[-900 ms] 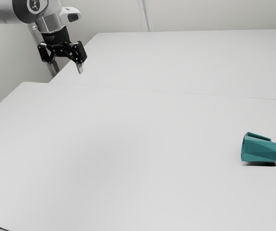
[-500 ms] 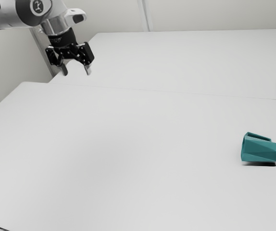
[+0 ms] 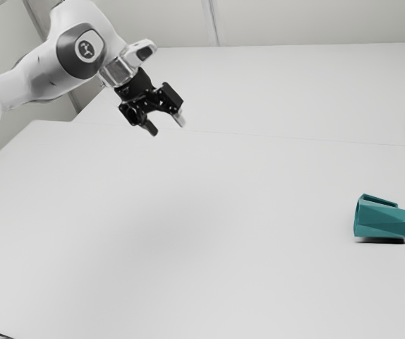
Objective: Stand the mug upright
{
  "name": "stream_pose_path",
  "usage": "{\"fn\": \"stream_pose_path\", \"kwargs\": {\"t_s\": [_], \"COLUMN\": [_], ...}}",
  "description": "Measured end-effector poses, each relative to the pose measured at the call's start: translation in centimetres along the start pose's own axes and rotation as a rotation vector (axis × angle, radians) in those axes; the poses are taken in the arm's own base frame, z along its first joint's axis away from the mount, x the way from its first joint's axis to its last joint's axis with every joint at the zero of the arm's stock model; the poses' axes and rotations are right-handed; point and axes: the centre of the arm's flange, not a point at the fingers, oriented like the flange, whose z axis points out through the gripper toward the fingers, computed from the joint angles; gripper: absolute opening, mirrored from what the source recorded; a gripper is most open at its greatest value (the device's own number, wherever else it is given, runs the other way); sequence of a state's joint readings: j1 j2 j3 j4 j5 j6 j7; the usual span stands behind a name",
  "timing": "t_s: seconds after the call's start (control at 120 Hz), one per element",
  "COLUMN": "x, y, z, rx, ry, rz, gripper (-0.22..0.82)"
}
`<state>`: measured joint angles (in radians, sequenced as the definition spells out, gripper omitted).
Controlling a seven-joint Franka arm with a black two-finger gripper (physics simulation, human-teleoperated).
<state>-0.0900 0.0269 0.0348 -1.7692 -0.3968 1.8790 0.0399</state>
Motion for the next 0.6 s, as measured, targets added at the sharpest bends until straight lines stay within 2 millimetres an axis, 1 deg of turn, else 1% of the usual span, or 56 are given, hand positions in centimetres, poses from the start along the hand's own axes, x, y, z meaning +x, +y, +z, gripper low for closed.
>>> {"fn": "stream_pose_path", "kwargs": {"t_s": [0.108, 0.317, 0.475, 0.6], "x": [0.0, -0.5, -0.6, -0.6], "y": [0.3, 1.6, 2.7, 3.8], "z": [2.7, 7.8, 11.6, 14.5], "rx": [-0.104, -0.264, -0.344, -0.38], "ry": [0.019, 0.04, 0.047, 0.045], "rz": [0.014, 0.063, 0.104, 0.143], "gripper": [0.58, 0.58, 0.58, 0.58]}}
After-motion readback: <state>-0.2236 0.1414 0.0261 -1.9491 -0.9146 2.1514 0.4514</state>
